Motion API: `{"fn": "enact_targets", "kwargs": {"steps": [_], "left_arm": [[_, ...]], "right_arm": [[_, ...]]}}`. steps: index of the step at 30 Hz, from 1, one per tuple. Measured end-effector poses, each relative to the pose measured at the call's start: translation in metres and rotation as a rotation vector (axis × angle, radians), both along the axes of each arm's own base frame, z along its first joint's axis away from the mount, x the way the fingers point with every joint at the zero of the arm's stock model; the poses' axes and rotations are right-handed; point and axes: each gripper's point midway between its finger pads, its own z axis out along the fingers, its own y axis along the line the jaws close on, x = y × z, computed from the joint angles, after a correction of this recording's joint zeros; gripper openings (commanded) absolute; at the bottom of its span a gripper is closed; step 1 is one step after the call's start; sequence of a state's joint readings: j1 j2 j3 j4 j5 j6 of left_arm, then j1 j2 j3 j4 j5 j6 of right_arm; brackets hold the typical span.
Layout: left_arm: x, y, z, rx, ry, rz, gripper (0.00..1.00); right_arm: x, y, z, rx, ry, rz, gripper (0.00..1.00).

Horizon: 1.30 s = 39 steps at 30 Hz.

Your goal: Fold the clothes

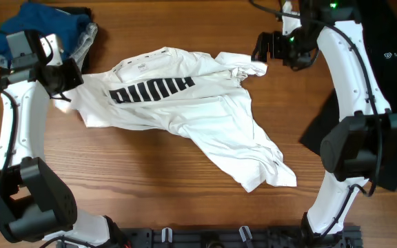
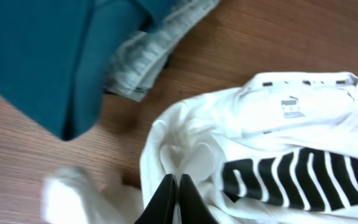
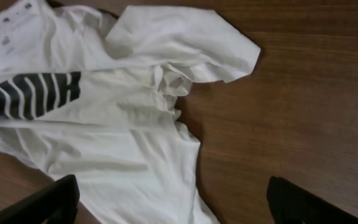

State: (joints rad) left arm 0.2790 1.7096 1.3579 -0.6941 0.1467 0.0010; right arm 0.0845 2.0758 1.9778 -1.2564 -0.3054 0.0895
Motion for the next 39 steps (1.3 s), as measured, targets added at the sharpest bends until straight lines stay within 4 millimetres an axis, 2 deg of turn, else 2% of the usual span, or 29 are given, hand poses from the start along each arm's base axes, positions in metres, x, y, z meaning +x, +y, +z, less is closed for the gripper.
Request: {"fn": "enact_targets", "kwargs": {"steps": [2,7,9,11,12,15,17,22,23,24,26,28,29,30,32,35,37,39], "left_arm": [[0.002,-0.012,0.000,-0.004,-0.001,-0.028,0.04],[0.003,-0.026,-0.001,-0.009,0.007,-0.062,0.04],[0.002,-0.026,-0.002,-0.010,0.014,-0.061,0.04],[0.000,-0.027,-0.003,-0.013,0.023,-0.061,0.04],[0.000,-0.027,-0.003,-0.013,0.023,-0.061,0.04],[-0.001,-0.027,-0.003,-0.013,0.026,-0.061,0.04],[-0.001,-0.027,-0.003,-0.013,0.026,-0.061,0.04],[-0.001,-0.027,-0.003,-0.014,0.026,-0.061,0.04],[-0.001,-0.027,-0.003,-0.014,0.026,-0.061,0.04],[-0.001,-0.027,-0.003,-0.014,0.026,-0.062,0.04],[-0.002,-0.027,-0.004,-0.014,0.029,-0.061,0.04],[-0.004,-0.028,-0.005,-0.017,0.038,-0.061,0.04],[-0.004,-0.028,-0.005,-0.019,0.040,-0.062,0.04],[-0.004,-0.029,-0.005,-0.022,0.039,-0.064,0.04],[-0.004,-0.030,-0.005,-0.029,0.038,-0.068,0.04],[-0.005,-0.035,-0.005,-0.041,0.042,-0.081,0.04],[-0.006,-0.035,-0.006,-0.043,0.049,-0.080,0.04],[-0.007,-0.036,-0.006,-0.045,0.053,-0.080,0.04]], "right_arm": [[-0.013,0.005,-0.039,-0.012,0.051,0.040,0.84],[-0.024,0.032,-0.099,-0.016,0.028,0.126,0.80],[-0.021,0.037,-0.113,-0.013,-0.008,0.137,0.78],[-0.031,0.042,-0.132,-0.013,-0.003,0.154,0.70],[-0.035,0.045,-0.138,-0.014,-0.003,0.165,0.62],[-0.028,0.060,-0.139,-0.006,-0.062,0.200,0.33],[-0.021,0.066,-0.137,0.000,-0.103,0.211,0.04],[-0.002,0.065,-0.131,-0.003,-0.175,0.177,0.04],[0.005,0.059,-0.127,-0.021,-0.190,0.158,0.04],[0.022,0.051,-0.114,-0.034,-0.231,0.130,0.04],[0.074,0.026,-0.061,-0.035,-0.386,0.053,0.04],[0.126,-0.012,0.008,-0.032,-0.584,-0.056,0.04],[0.148,-0.035,0.042,-0.033,-0.697,-0.113,0.04],[0.157,-0.047,0.058,-0.034,-0.750,-0.145,0.04],[0.172,-0.066,0.084,-0.026,-0.854,-0.200,0.04],[0.183,-0.063,0.105,-0.014,-0.945,-0.227,0.04],[0.185,-0.061,0.110,-0.019,-0.968,-0.234,0.04],[0.183,-0.063,0.104,-0.032,-0.941,-0.243,0.04]]}}
